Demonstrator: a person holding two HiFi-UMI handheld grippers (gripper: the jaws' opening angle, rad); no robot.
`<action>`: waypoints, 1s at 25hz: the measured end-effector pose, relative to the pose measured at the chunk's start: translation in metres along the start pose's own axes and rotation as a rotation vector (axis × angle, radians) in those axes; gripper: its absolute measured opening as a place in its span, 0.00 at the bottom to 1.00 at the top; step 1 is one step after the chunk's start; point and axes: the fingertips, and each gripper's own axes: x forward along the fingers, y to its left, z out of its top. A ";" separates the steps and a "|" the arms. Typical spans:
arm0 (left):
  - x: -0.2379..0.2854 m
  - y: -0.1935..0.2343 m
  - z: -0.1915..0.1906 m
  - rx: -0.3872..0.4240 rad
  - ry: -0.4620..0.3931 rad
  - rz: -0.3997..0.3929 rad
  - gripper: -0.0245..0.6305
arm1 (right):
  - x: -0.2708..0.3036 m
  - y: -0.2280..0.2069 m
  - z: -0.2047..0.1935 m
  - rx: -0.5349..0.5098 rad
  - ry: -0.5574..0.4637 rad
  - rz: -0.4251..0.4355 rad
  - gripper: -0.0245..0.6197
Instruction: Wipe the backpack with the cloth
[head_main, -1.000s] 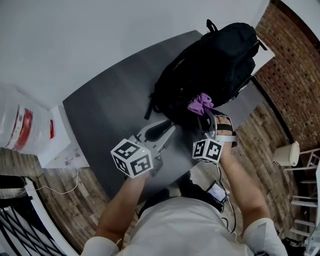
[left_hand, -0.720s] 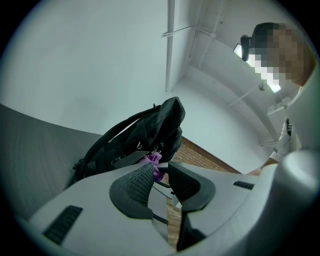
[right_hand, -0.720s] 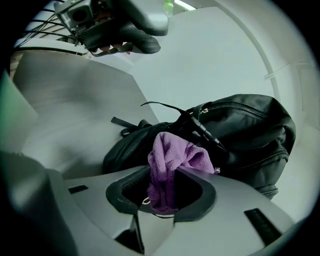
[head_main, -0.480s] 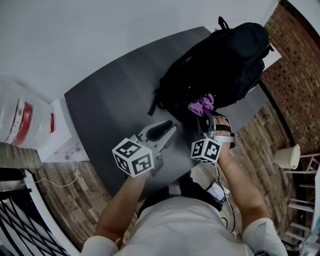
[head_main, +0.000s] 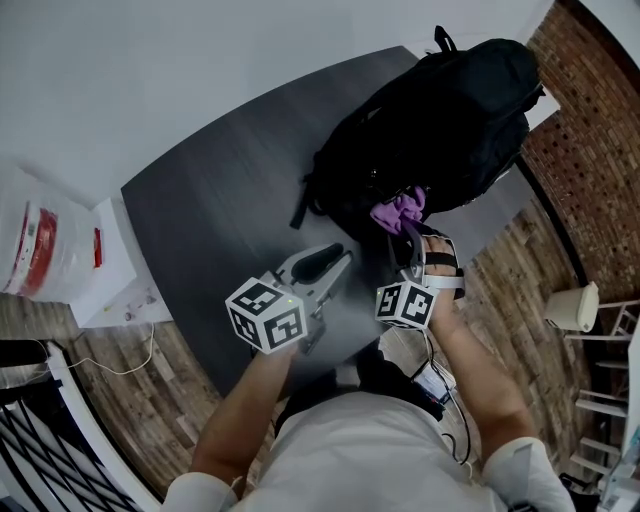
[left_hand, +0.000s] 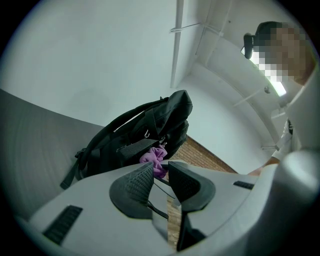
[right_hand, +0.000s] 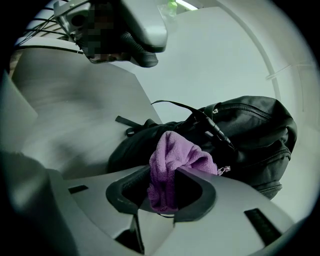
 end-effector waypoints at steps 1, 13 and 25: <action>0.001 0.001 -0.002 -0.005 0.001 0.002 0.18 | 0.000 0.001 0.001 0.000 -0.001 -0.001 0.25; 0.002 0.006 -0.020 -0.046 0.017 0.011 0.18 | 0.000 0.032 0.001 -0.041 0.005 0.051 0.25; 0.001 0.010 -0.033 -0.062 0.042 0.027 0.18 | 0.013 0.083 -0.021 0.009 0.096 0.181 0.25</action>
